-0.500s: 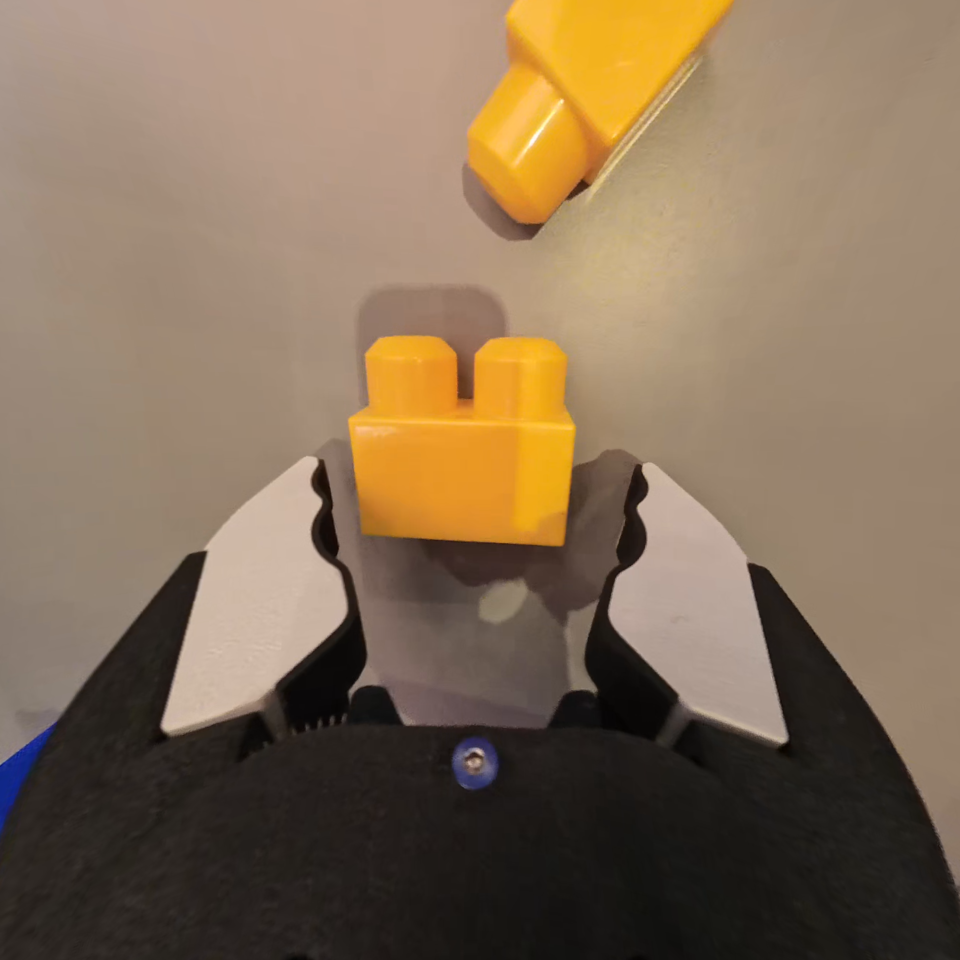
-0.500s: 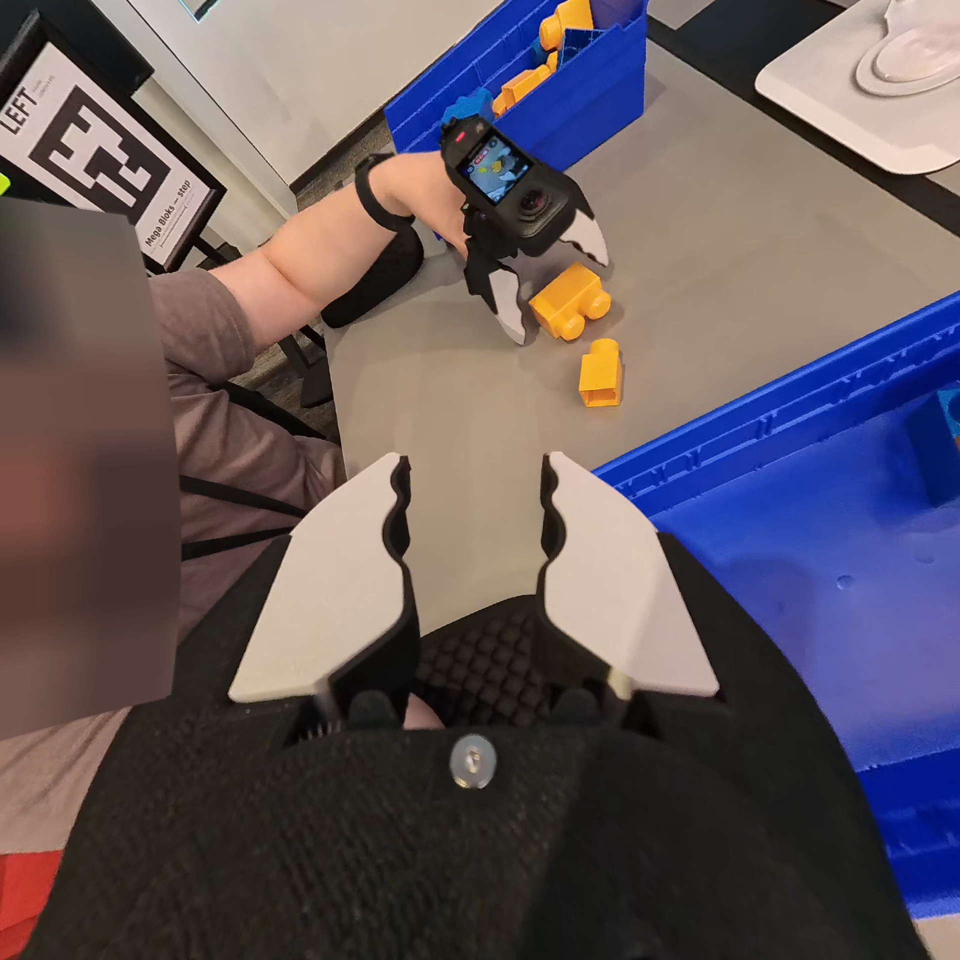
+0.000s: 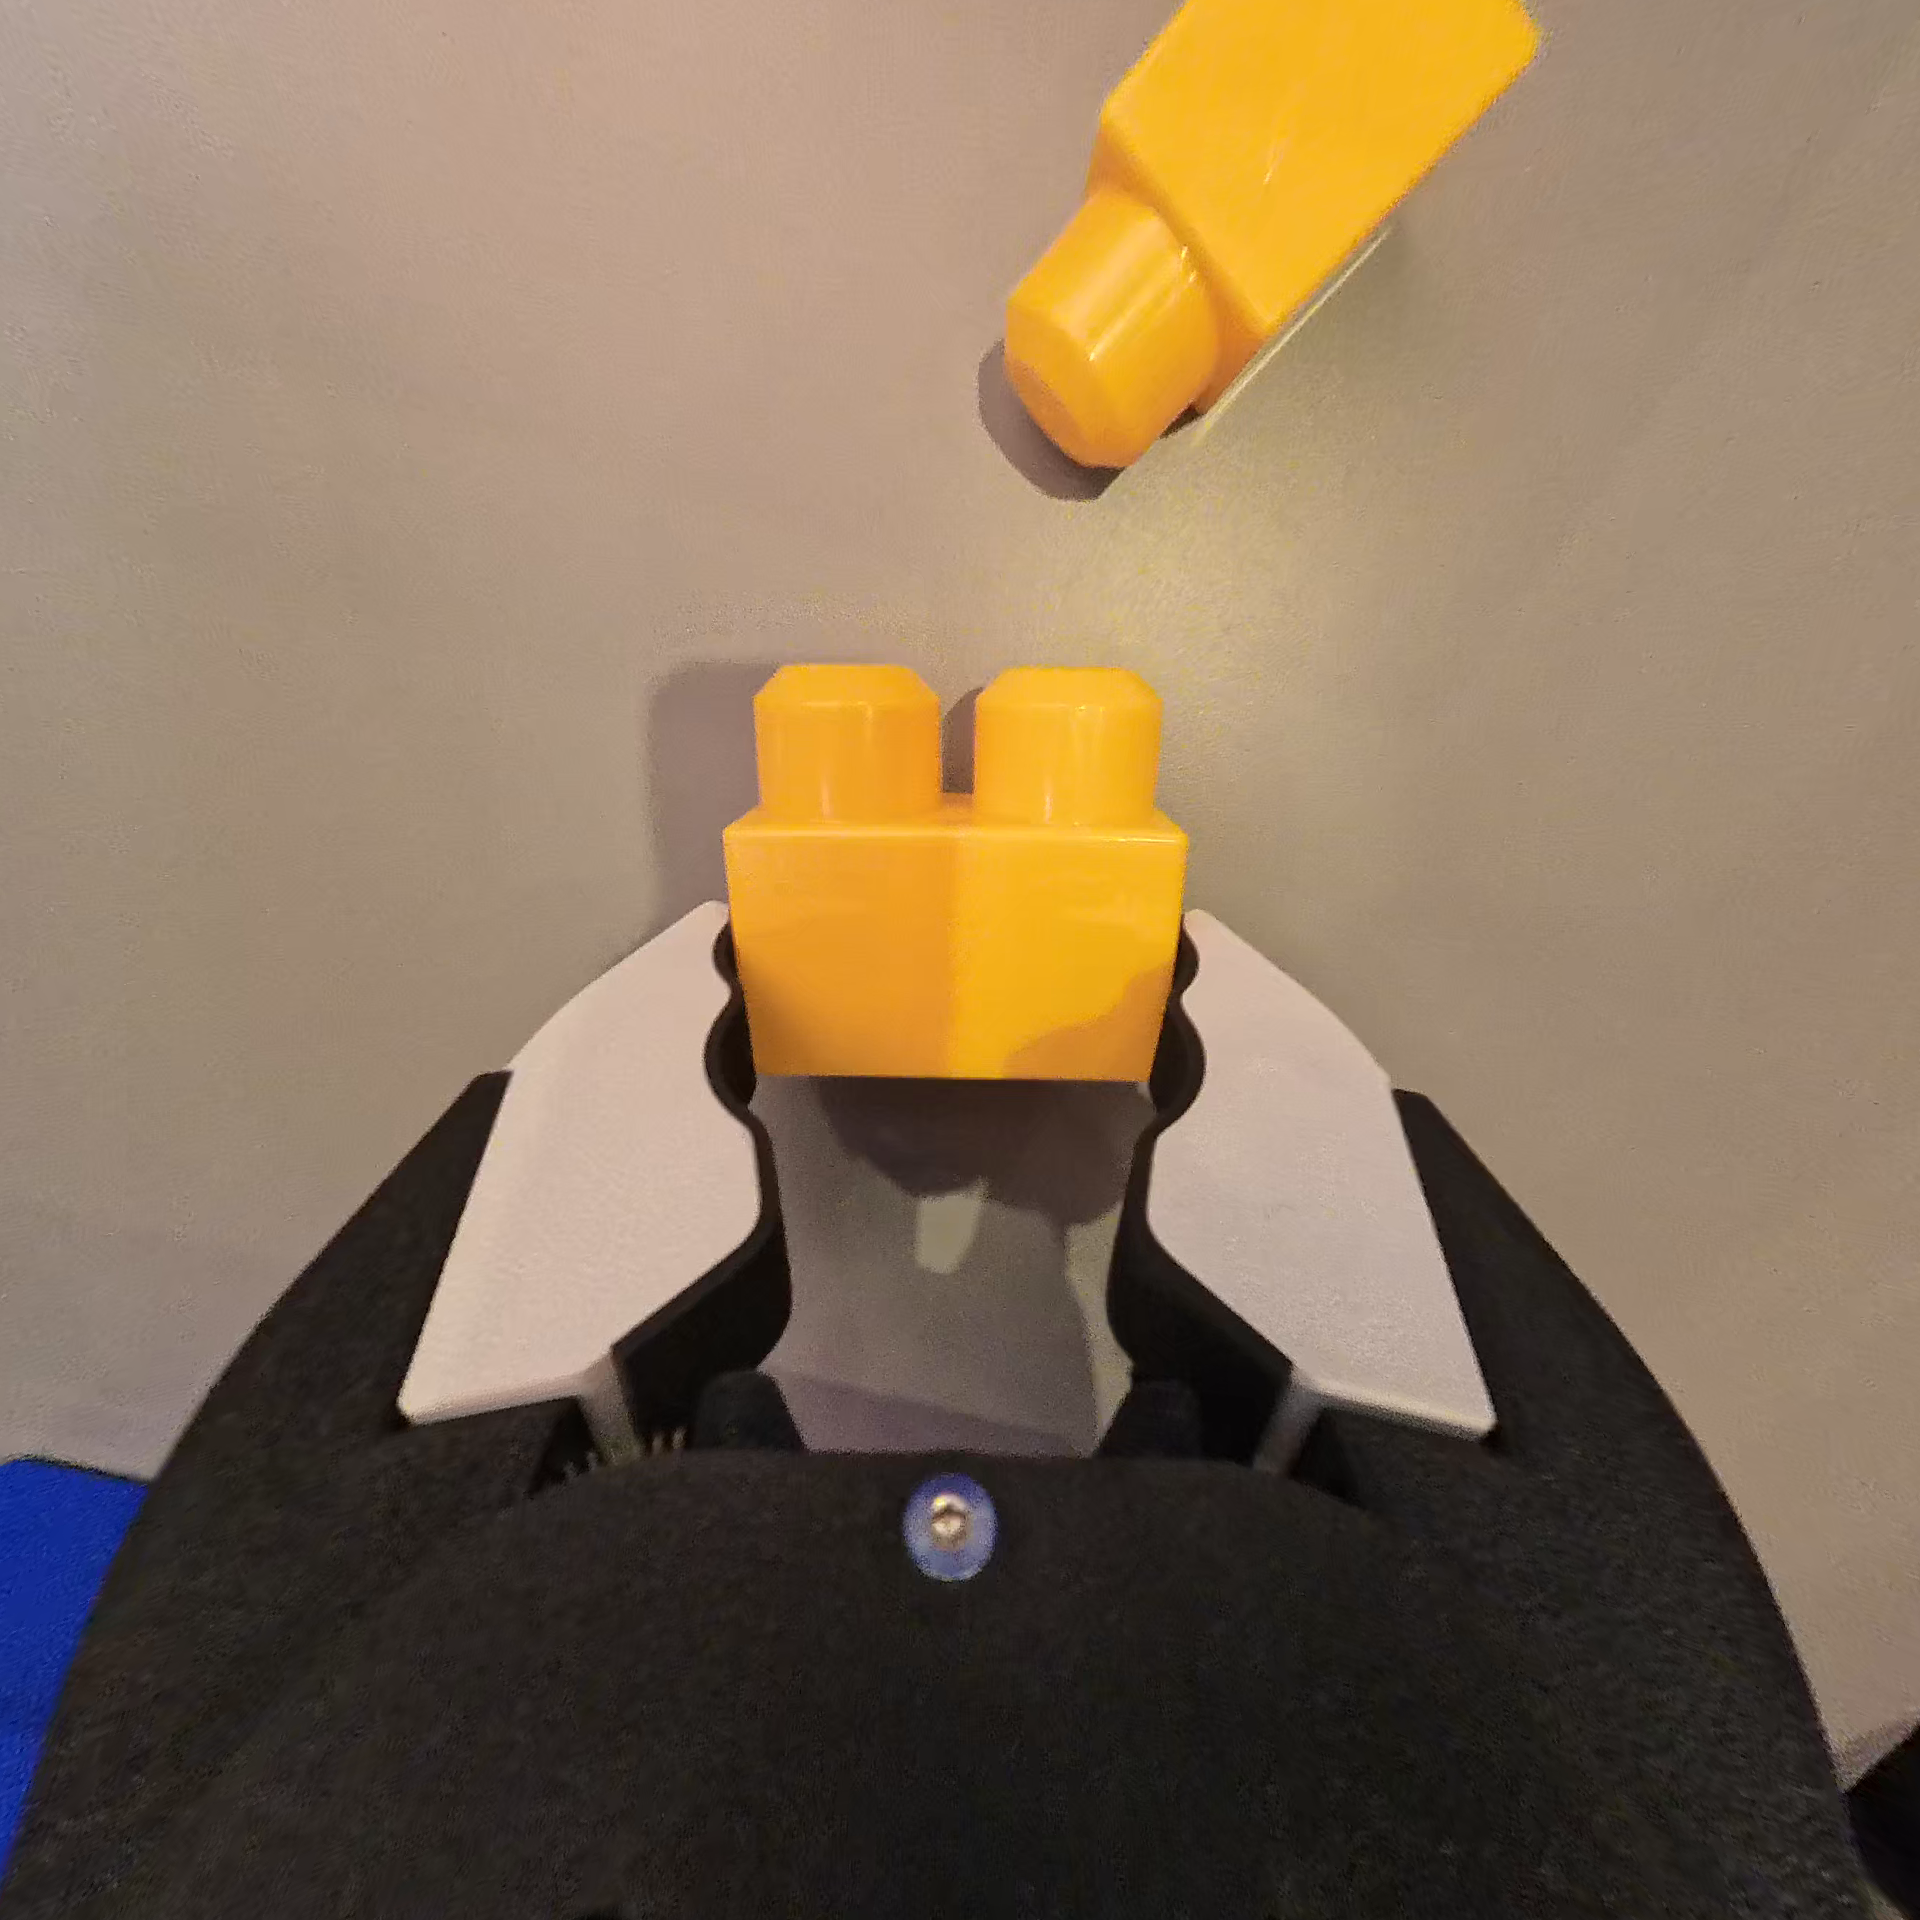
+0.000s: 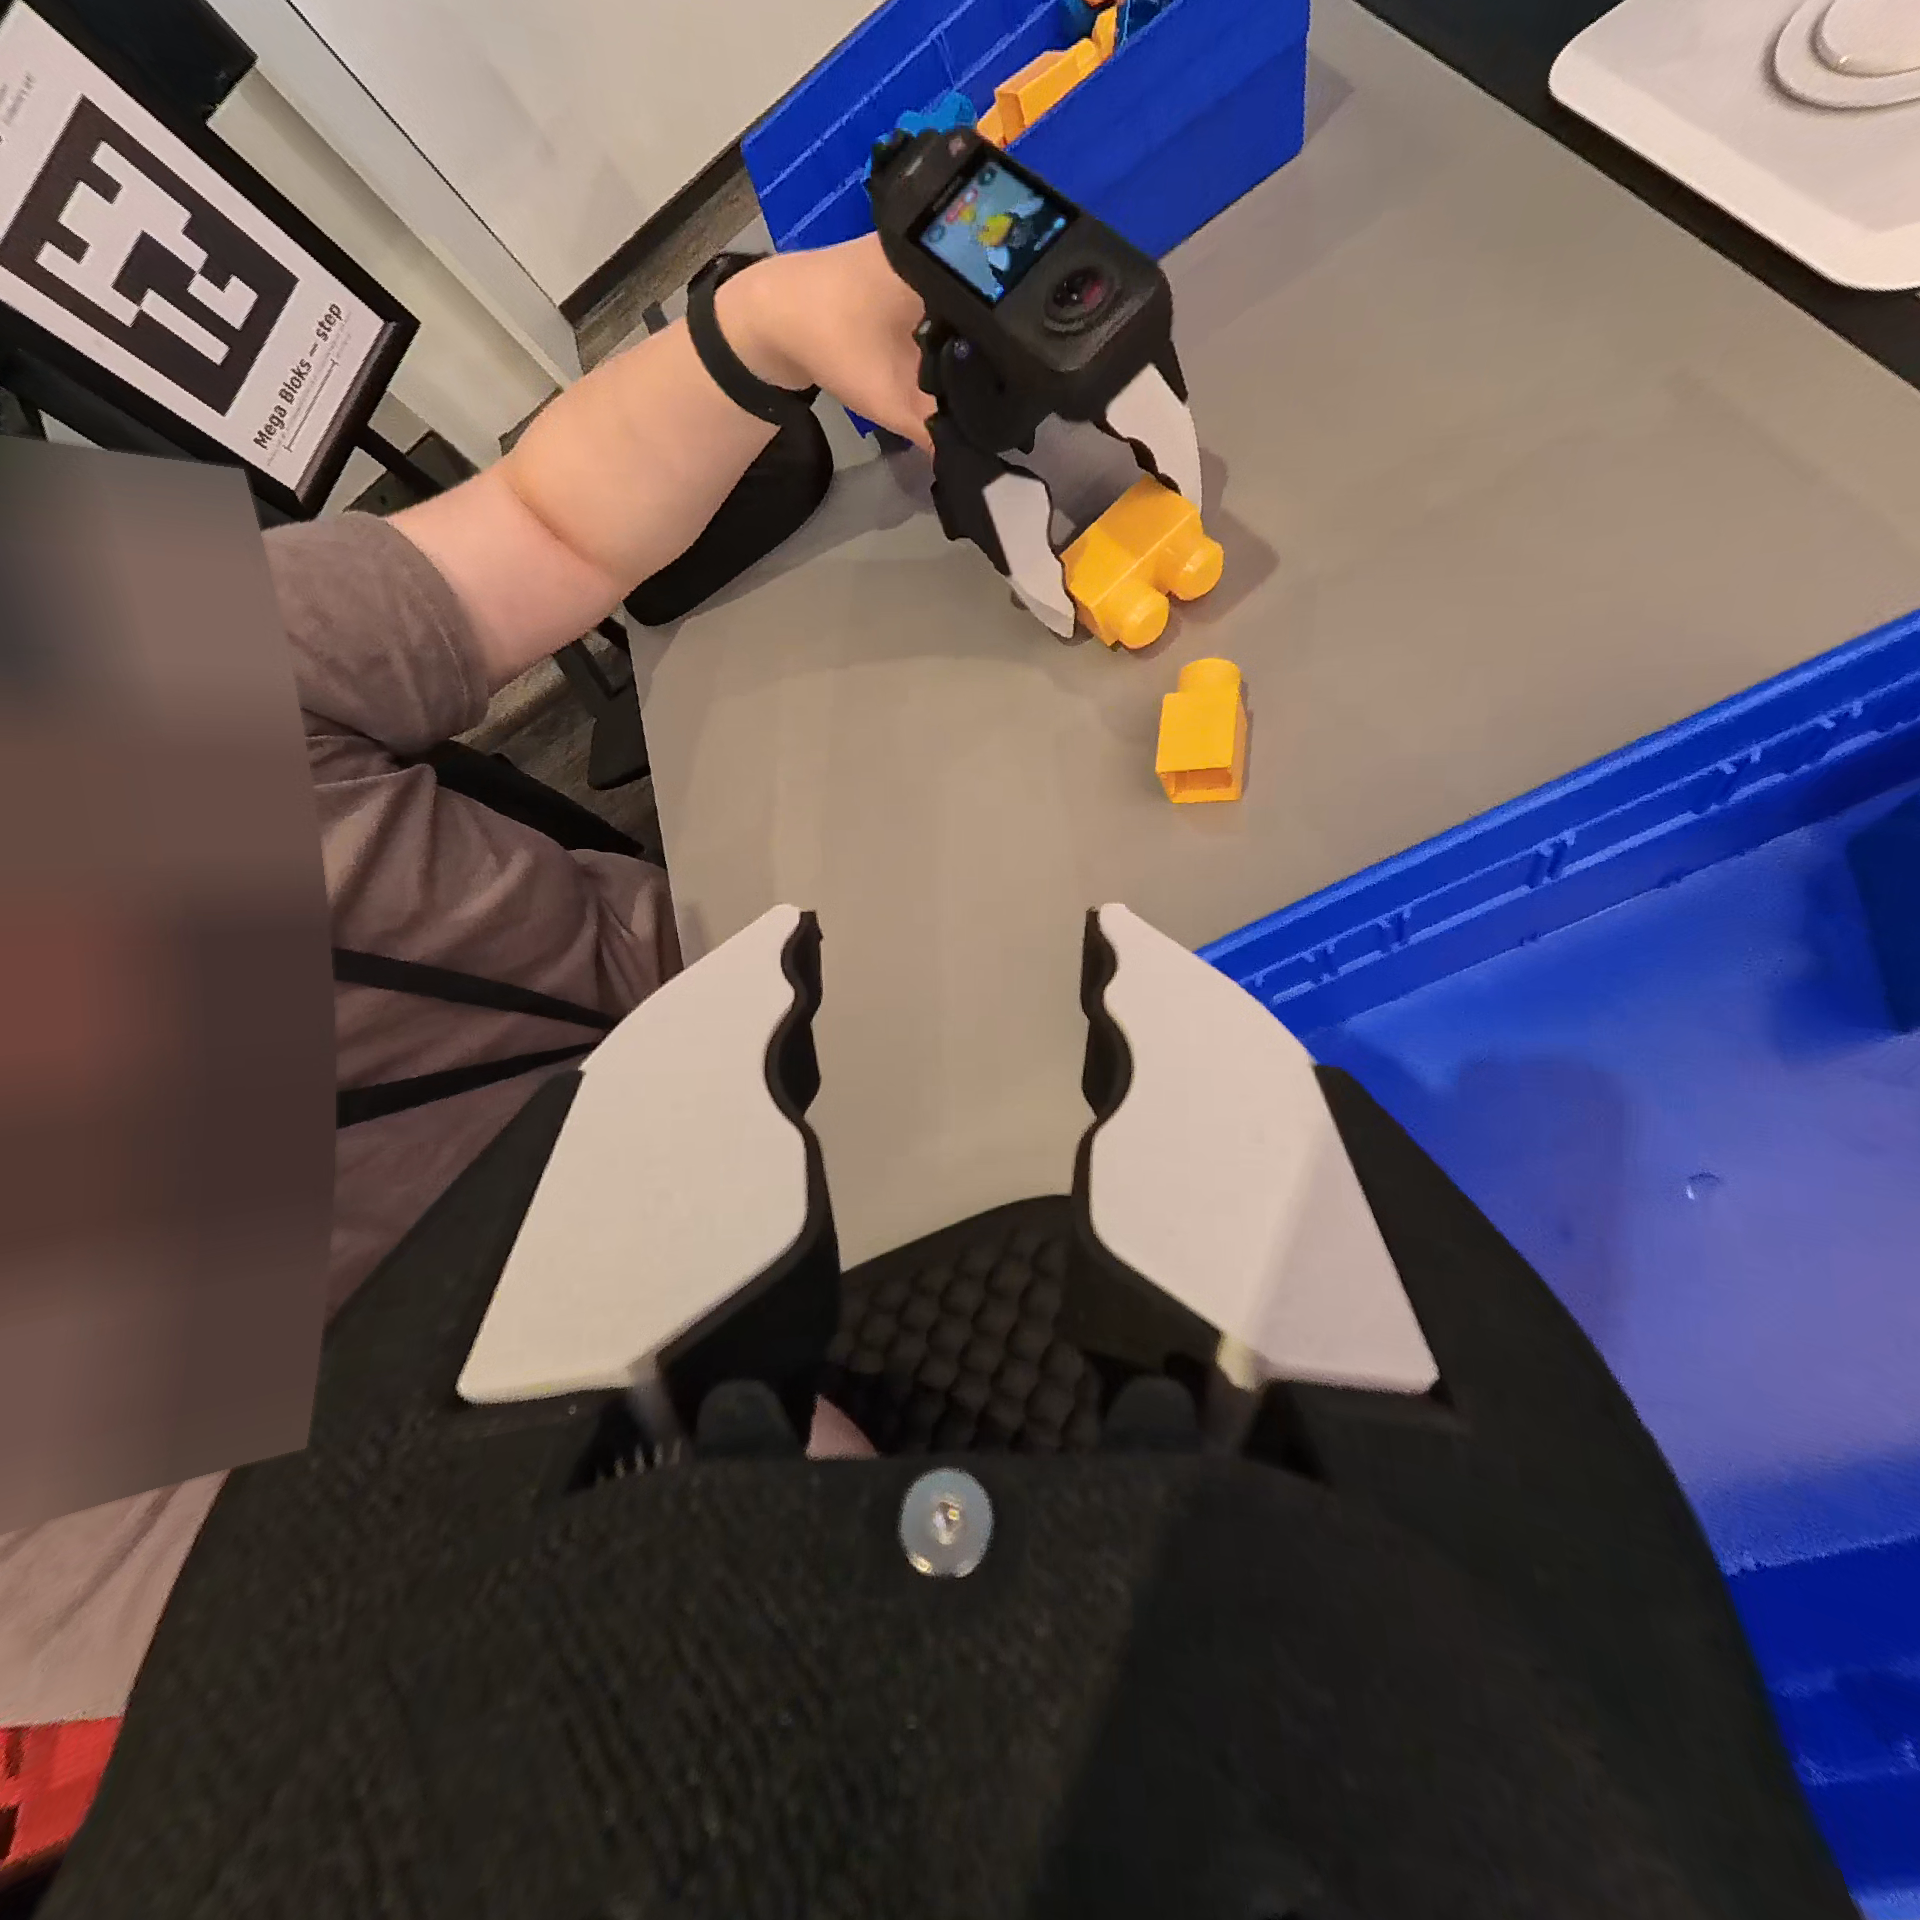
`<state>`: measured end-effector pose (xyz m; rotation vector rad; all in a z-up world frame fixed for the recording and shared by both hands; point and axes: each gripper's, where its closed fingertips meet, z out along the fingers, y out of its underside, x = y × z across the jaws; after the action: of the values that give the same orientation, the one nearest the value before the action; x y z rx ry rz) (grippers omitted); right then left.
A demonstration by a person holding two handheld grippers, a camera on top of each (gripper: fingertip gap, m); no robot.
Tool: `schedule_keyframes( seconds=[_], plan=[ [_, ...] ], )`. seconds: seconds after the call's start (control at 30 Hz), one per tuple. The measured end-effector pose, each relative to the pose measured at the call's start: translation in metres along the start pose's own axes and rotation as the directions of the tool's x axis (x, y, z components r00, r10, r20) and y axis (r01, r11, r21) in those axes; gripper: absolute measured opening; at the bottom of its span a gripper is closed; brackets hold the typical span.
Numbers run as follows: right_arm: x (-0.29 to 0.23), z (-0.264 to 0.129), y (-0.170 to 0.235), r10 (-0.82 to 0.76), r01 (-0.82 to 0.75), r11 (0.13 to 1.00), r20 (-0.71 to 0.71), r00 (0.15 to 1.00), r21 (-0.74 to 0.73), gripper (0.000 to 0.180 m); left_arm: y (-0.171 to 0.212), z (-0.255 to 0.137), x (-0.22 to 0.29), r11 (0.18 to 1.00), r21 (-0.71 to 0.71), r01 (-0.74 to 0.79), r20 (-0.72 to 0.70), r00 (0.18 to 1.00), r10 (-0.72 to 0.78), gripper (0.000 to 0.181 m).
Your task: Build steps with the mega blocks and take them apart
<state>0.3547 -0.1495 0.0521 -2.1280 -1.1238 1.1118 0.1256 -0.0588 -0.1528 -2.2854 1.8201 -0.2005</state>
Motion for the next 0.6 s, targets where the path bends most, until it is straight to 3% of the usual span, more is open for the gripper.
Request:
schedule_keyframes(
  seconds=[0.07,0.17,0.27,0.33,0.43,0.6],
  plan=[
    [0.001,0.006,-0.005,-0.014,0.014,1.0,-0.001,1.0,-0.005,0.049,-0.004,-0.011,0.005,0.997,0.073,0.035,-0.045,0.998,-0.031,0.076],
    [-0.004,0.019,-0.021,-0.079,0.079,0.997,0.03,0.996,0.015,0.049,-0.024,-0.047,0.036,0.959,0.271,0.088,-0.235,0.972,-0.023,0.076],
    [-0.041,0.035,-0.056,-0.23,0.2,0.967,0.208,0.951,0.158,0.049,-0.048,-0.096,0.065,0.873,0.474,0.114,-0.354,0.933,0.07,0.076],
    [-0.058,0.047,-0.08,-0.341,0.277,0.922,0.227,0.912,0.27,0.049,-0.062,-0.127,0.074,0.811,0.574,0.111,-0.347,0.931,0.118,0.076],
    [-0.072,0.072,-0.099,-0.527,0.458,0.817,0.13,0.84,0.35,0.05,-0.076,-0.177,0.096,0.71,0.689,0.144,-0.41,0.885,0.218,0.076],
    [-0.098,0.093,-0.1,-0.776,0.743,0.545,-0.103,0.623,0.389,0.055,-0.076,-0.23,0.135,0.624,0.757,0.196,-0.552,0.702,0.45,0.076]
  ],
)
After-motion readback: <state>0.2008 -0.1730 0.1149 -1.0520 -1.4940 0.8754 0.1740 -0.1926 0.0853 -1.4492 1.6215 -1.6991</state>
